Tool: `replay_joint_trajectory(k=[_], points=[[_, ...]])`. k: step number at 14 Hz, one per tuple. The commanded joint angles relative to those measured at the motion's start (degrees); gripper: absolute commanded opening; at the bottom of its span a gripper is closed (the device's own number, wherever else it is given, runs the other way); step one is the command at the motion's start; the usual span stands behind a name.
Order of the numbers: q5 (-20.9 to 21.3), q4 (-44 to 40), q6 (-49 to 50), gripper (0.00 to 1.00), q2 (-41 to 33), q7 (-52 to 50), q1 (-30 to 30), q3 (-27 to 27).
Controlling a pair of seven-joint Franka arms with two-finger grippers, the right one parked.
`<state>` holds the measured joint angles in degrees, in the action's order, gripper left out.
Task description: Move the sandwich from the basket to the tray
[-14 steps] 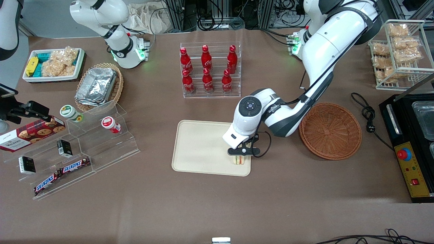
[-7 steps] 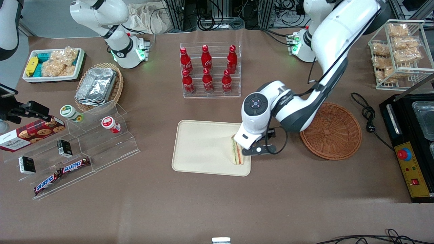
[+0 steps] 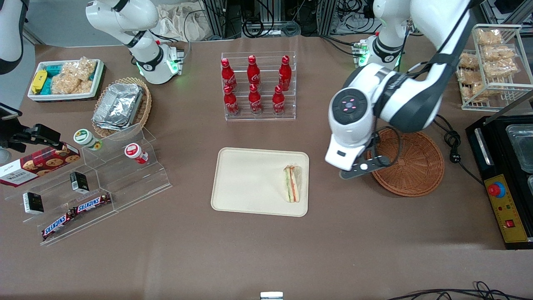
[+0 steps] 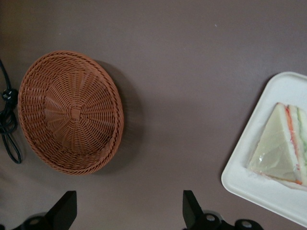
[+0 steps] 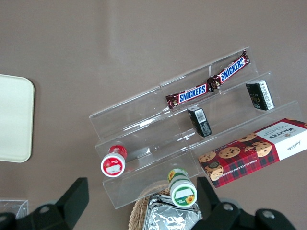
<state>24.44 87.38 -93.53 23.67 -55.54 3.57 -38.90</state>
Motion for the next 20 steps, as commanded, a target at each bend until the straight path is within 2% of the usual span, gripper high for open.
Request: replay_joint_trajectory(k=[1, 3, 4, 8, 10, 11, 14, 17, 18, 19, 20], points=[[-5.26, 3.23, 0.11, 0.99, -6.33, 0.43, 6.68, -0.47], [-11.4, 6.3, -0.07, 0.99, -10.65, 7.16, 11.52, -0.38], [-12.74, 7.97, -0.86, 0.99, -12.32, 9.9, 12.94, -0.3], [-13.19, 8.34, -1.83, 0.99, -13.3, 15.43, 16.02, -0.3], [-15.98, 7.81, -4.27, 0.99, -13.21, 21.85, 16.55, 0.31], [-18.96, 8.42, -7.08, 0.99, -14.69, 25.1, 16.12, 2.41], [-23.37, 8.6, -7.81, 0.99, -14.88, 43.17, 15.15, 11.36], [-23.82, 8.25, -7.89, 0.99, -15.5, 46.05, 2.1, 25.84], [-24.87, 7.9, -8.33, 0.99, -15.5, 46.4, -1.69, 30.59], [-28.1, 7.63, -8.34, 0.99, -15.5, 46.58, -4.51, 34.12], [-29.61, 7.81, -8.16, 0.99, -15.59, 46.58, -6.37, 36.42]])
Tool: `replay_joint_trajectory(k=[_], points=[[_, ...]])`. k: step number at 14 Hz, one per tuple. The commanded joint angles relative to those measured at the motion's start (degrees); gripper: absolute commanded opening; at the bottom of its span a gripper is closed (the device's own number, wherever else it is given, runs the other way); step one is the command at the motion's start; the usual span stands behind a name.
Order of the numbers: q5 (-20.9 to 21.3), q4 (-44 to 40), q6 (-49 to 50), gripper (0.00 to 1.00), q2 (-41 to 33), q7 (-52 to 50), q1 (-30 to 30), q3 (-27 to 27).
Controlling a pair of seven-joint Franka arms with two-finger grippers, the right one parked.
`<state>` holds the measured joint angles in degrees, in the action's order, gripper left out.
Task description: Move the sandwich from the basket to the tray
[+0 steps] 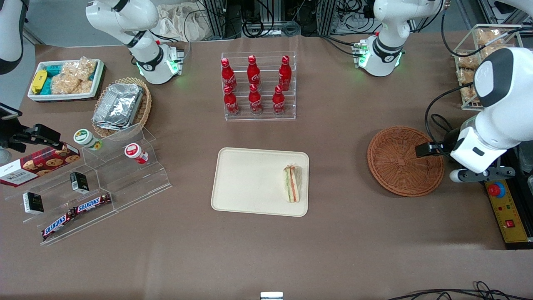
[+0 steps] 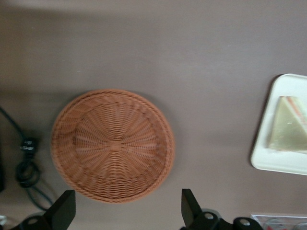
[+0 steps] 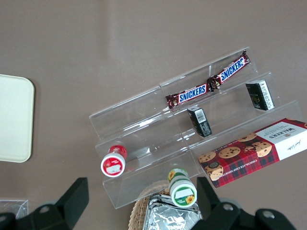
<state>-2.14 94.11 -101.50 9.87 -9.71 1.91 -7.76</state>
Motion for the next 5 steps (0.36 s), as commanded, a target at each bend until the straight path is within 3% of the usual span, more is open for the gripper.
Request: replay_joint_trajectory(k=[1, 5], points=[[-2.87, 0.73, -0.1, 0.99, -1.79, 0.05, -5.6, 6.26], [-2.61, -4.72, 4.99, 0.99, 0.5, 0.13, -4.64, 6.36]])
